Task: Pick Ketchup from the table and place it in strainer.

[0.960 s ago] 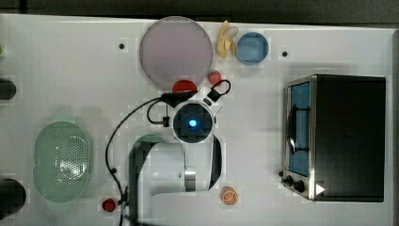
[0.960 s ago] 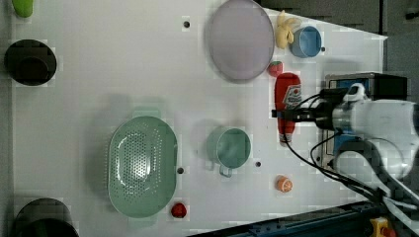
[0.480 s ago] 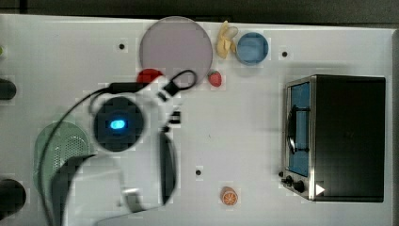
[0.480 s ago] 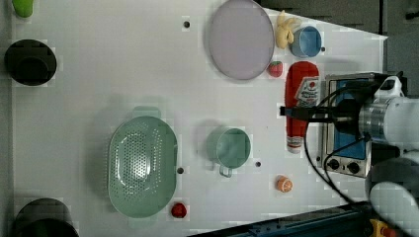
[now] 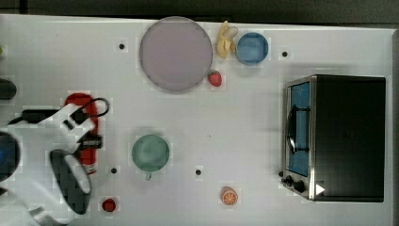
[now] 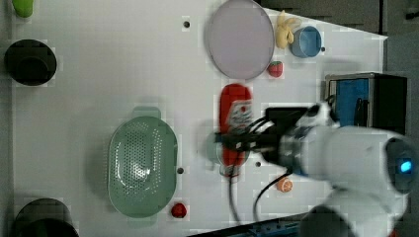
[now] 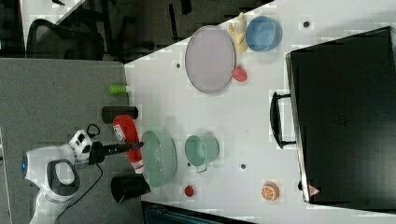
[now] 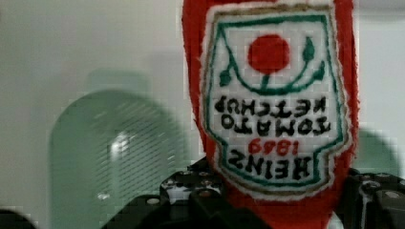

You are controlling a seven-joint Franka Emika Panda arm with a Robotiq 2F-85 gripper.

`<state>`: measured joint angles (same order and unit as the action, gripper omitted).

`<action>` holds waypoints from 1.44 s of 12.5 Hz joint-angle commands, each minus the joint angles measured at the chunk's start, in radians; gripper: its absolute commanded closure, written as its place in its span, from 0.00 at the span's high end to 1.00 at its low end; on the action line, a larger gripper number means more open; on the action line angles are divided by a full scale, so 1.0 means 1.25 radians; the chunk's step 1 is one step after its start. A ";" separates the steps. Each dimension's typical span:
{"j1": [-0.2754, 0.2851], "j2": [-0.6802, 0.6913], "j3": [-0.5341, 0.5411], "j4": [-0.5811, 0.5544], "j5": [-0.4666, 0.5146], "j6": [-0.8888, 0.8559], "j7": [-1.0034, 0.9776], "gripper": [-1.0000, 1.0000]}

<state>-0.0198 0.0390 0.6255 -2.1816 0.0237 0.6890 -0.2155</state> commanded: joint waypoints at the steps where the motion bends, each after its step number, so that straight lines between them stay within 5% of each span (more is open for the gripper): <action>1: 0.018 0.066 0.047 0.003 0.005 0.079 0.210 0.63; 5: 0.044 0.200 0.066 0.002 -0.011 0.230 0.288 0.67; 8: 0.051 0.283 0.060 0.003 -0.061 0.280 0.291 0.99; 10: 0.051 0.292 0.060 0.005 -0.061 0.312 0.310 1.00; 13: 0.021 0.209 0.056 0.005 -0.061 0.245 0.359 1.00; 18: -0.094 -0.047 0.020 0.080 -0.050 -0.145 0.326 1.00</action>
<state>-0.0836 0.0192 0.6680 -2.1484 -0.0428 0.5259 0.1698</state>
